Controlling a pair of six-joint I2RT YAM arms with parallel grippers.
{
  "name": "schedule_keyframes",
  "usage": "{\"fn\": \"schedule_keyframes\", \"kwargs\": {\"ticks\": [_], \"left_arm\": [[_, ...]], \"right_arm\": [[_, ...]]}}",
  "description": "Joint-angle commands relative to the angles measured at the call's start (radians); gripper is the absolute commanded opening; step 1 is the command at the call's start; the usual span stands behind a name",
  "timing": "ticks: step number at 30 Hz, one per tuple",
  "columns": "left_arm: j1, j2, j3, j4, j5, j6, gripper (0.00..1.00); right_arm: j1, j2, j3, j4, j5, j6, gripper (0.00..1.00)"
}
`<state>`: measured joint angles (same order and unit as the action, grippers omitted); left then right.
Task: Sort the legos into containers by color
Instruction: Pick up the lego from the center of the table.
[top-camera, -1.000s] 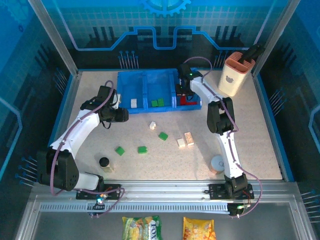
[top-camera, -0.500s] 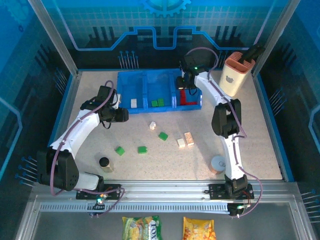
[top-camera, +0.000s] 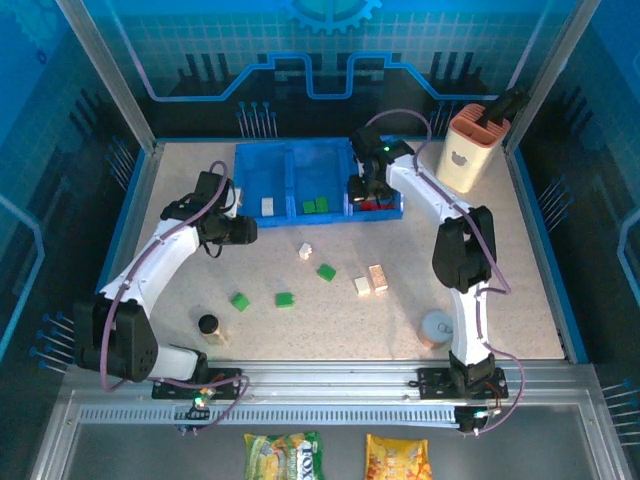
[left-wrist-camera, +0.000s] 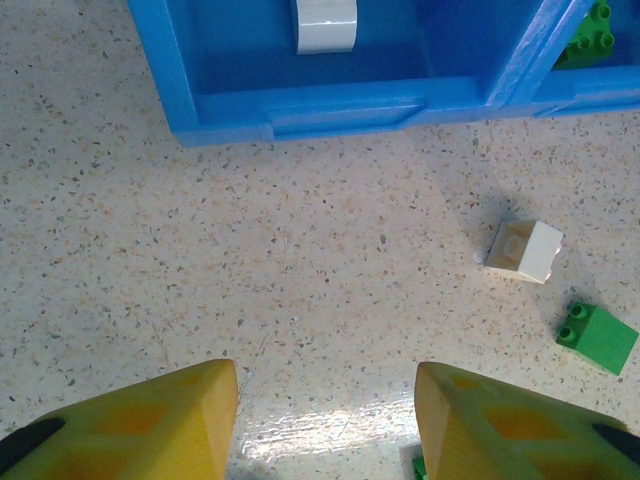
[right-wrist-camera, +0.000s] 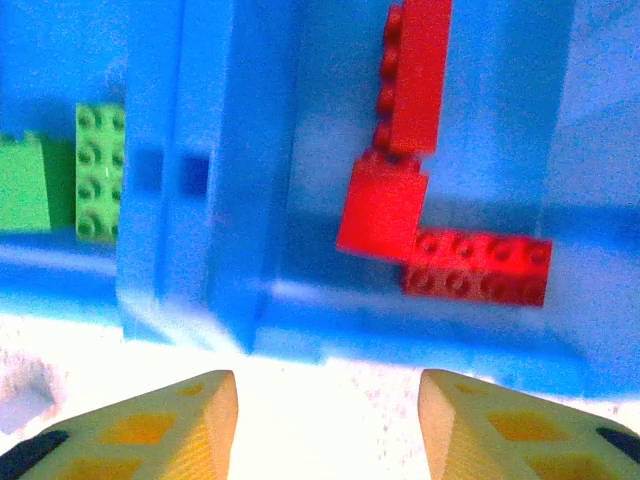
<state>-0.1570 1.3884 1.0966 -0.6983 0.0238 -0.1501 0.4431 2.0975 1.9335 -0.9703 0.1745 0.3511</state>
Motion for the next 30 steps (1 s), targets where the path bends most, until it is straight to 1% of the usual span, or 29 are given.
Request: {"fn": "schedule_keyframes", "kwargs": {"ticks": [1, 8, 13, 23, 30], "left_arm": [[0.01, 0.005, 0.011, -0.015, 0.021, 0.016, 0.51], [0.01, 0.009, 0.01, -0.014, 0.029, 0.014, 0.51], [0.01, 0.007, 0.008, -0.014, 0.025, 0.014, 0.51], [0.01, 0.018, 0.013, -0.015, 0.02, 0.015, 0.51], [0.01, 0.019, 0.011, -0.015, 0.015, 0.017, 0.51]], "right_arm": [[0.025, -0.101, -0.077, -0.025, 0.005, 0.048, 0.52], [0.06, -0.264, -0.34, 0.054, 0.009, 0.101, 0.51], [0.089, -0.33, -0.49, 0.086, 0.012, 0.133, 0.51], [0.164, -0.363, -0.663, 0.122, 0.066, 0.169, 0.48], [0.173, -0.342, -0.748, 0.181, 0.069, 0.202, 0.45]]}}
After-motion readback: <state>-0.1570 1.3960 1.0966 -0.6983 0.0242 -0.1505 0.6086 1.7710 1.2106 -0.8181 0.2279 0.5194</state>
